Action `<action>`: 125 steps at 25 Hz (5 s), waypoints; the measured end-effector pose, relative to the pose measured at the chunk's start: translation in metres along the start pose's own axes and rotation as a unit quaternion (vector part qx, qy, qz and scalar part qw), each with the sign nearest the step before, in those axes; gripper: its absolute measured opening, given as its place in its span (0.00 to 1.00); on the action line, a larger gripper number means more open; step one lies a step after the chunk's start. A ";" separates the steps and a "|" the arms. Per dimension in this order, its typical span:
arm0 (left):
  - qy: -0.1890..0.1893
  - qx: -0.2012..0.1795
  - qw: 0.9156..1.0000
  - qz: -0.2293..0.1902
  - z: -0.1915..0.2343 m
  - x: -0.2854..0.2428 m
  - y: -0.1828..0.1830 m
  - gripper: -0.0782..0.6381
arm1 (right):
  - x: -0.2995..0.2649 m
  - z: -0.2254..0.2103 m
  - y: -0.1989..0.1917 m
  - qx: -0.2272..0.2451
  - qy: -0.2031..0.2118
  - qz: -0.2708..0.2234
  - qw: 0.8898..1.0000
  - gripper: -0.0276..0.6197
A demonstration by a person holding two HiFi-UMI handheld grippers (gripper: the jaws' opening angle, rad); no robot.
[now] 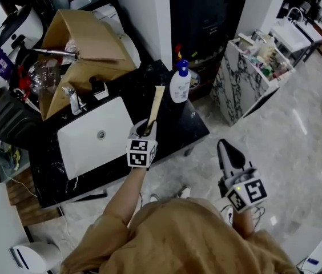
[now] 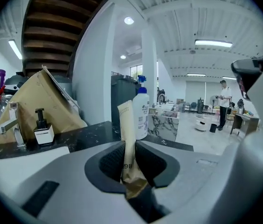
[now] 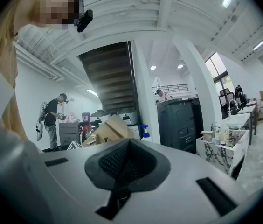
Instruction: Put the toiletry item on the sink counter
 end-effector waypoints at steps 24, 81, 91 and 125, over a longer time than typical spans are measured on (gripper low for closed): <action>0.038 -0.060 0.987 0.143 -0.004 -0.079 -0.022 0.20 | 0.026 -0.023 -0.013 -0.020 -0.021 0.010 1.000 0.05; 0.022 -0.003 0.983 -0.182 0.082 0.156 0.127 0.11 | -0.037 0.019 0.005 -0.006 0.013 -0.010 1.000 0.05; 0.047 0.041 0.968 -0.242 0.103 0.231 0.136 0.12 | -0.013 -0.004 0.024 0.003 -0.032 -0.024 0.999 0.05; 0.069 0.023 0.954 -0.290 0.117 0.317 0.124 0.11 | 0.003 0.040 0.046 0.009 -0.039 -0.049 0.998 0.05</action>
Point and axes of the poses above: the fingertips, and each gripper's own axes: x backward along the fingers, z to its left, y out of its top, the point moved 2 cm from there along x, backward along the fingers, and after that the axes turned 4 degrees about y, right-handed, at the moved point
